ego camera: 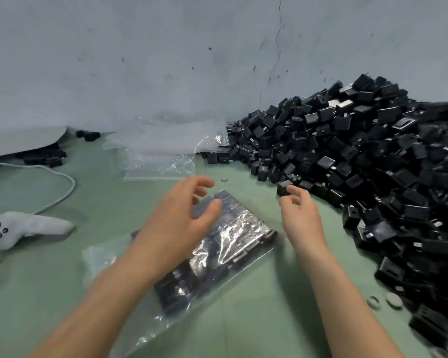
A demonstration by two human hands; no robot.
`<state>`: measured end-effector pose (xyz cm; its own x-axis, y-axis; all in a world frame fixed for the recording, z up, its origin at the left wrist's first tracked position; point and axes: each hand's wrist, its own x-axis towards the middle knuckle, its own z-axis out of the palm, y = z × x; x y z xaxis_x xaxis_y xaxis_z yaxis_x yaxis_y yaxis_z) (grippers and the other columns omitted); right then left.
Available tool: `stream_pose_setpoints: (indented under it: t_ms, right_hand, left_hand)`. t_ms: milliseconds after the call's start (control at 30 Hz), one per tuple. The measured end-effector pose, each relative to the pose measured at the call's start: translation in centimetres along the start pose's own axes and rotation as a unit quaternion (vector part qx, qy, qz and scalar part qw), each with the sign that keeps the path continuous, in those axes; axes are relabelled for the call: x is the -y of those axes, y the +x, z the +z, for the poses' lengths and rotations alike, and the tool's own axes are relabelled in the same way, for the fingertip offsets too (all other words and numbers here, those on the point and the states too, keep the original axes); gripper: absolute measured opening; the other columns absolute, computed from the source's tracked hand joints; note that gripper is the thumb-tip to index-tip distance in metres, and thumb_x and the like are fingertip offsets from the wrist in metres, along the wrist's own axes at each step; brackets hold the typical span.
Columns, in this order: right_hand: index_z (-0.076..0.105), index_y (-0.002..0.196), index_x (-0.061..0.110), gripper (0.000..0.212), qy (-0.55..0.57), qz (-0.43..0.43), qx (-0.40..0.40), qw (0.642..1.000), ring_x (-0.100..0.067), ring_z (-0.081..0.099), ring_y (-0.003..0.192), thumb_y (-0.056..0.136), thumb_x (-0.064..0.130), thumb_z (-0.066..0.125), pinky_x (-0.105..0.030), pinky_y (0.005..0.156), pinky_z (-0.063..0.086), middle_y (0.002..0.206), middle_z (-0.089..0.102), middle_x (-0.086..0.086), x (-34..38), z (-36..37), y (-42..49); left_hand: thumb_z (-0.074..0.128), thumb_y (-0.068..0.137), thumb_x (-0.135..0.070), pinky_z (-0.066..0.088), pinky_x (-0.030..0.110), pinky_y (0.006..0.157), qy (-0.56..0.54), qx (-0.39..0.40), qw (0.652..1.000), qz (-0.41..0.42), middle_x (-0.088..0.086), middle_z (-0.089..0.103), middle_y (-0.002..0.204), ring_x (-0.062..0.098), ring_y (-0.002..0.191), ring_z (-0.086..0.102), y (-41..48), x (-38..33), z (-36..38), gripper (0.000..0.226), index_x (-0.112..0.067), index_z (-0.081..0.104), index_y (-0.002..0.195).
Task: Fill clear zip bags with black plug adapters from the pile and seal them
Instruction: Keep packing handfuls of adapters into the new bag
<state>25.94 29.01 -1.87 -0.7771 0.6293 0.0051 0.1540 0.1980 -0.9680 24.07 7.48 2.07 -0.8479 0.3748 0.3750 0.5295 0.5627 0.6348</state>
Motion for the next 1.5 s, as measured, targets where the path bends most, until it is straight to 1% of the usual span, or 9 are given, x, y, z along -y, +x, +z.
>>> stream_pose_setpoints:
  t_ms: [133,267,367,467,700,833,900,1167,1500]
  right_hand:
    - [0.056,0.109,0.023,0.016,0.256,0.157,-0.023,0.953,-0.015,0.056,0.088,0.097,0.018,0.048,-0.032,0.084,0.050,0.096,0.055,0.000,0.2,-1.5,2.0]
    - [0.053,0.100,0.009,0.010,0.396,0.233,-0.052,0.887,-0.028,0.062,0.104,0.100,0.013,0.045,-0.037,0.092,0.051,0.120,0.057,-0.013,-0.1,-3.0,3.2]
    - [0.052,0.089,0.012,0.012,0.407,0.245,-0.052,0.878,-0.029,0.065,0.101,0.098,0.010,0.044,-0.039,0.092,0.052,0.123,0.060,-0.013,0.1,-3.4,3.3]
    - [0.052,0.089,0.016,0.013,0.403,0.250,-0.049,0.879,-0.028,0.065,0.098,0.096,0.008,0.043,-0.039,0.089,0.053,0.122,0.061,-0.013,0.0,-3.4,3.5]
    - [0.055,0.091,0.014,0.012,0.393,0.248,-0.049,0.884,-0.021,0.065,0.089,0.096,0.011,0.044,-0.031,0.073,0.055,0.110,0.062,-0.009,-0.1,-2.6,3.8]
    - [0.061,0.114,0.011,0.025,0.412,0.252,-0.068,0.873,-0.017,0.064,0.091,0.095,0.010,0.045,-0.030,0.071,0.053,0.109,0.063,-0.005,0.1,-2.3,3.7]
    - [0.062,0.108,0.011,0.024,0.410,0.254,-0.090,0.871,-0.015,0.063,0.088,0.093,0.007,0.044,-0.030,0.067,0.052,0.112,0.064,-0.006,0.2,-2.3,3.7]
    - [0.055,0.133,0.009,0.043,0.424,0.254,-0.127,0.860,-0.016,0.065,0.092,0.092,0.006,0.042,-0.028,0.065,0.052,0.127,0.061,-0.007,0.0,-1.9,3.2]
    - [0.057,0.121,0.007,0.027,0.421,0.237,-0.117,0.868,-0.020,0.067,0.085,0.097,0.010,0.046,-0.029,0.063,0.051,0.113,0.061,-0.008,-0.5,-0.9,3.0]
  left_hand:
    - [0.058,0.091,-0.054,0.042,0.037,0.105,0.075,0.131,0.988,0.015,-0.005,0.037,0.141,0.014,0.126,0.045,7.7,-2.7,7.9,0.060,-0.034,0.036,0.143]
    - [0.063,0.087,-0.057,0.035,0.048,0.112,0.144,0.199,0.969,0.005,0.010,0.014,0.158,0.035,0.140,0.030,13.5,-4.3,14.0,0.079,-0.031,0.025,0.151]
    - [0.066,0.083,-0.059,0.029,0.054,0.114,0.159,0.211,0.964,-0.023,0.016,0.008,0.160,0.044,0.144,0.017,16.2,-5.1,17.1,0.082,-0.029,0.029,0.150]
    - [0.065,0.080,-0.066,0.025,0.056,0.113,0.181,0.210,0.959,-0.050,0.018,0.022,0.153,0.048,0.144,0.009,17.3,-4.9,19.1,0.079,-0.025,0.037,0.142]
    - [0.055,0.084,-0.056,0.039,0.047,0.102,0.216,0.113,0.970,0.003,0.013,0.042,0.137,0.038,0.131,0.028,16.9,-3.1,20.2,0.060,-0.026,0.043,0.134]
    - [0.056,0.084,-0.058,0.034,0.052,0.106,0.213,0.113,0.970,-0.028,0.016,0.038,0.139,0.046,0.138,0.021,16.5,-3.6,21.3,0.062,-0.022,0.039,0.132]
    - [0.056,0.086,-0.064,0.032,0.055,0.108,0.228,0.120,0.965,-0.045,0.016,0.035,0.143,0.050,0.140,0.016,16.4,-4.1,21.7,0.066,-0.020,0.037,0.133]
    - [0.051,0.086,-0.059,0.037,0.047,0.091,0.292,0.061,0.953,-0.046,0.013,0.044,0.128,0.040,0.116,0.039,15.9,-4.1,22.1,0.054,-0.023,0.047,0.125]
    - [0.046,0.086,-0.066,0.040,0.039,0.074,0.311,0.083,0.941,0.107,0.000,0.060,0.123,0.031,0.112,0.049,16.8,-1.6,19.6,0.053,-0.026,0.055,0.118]
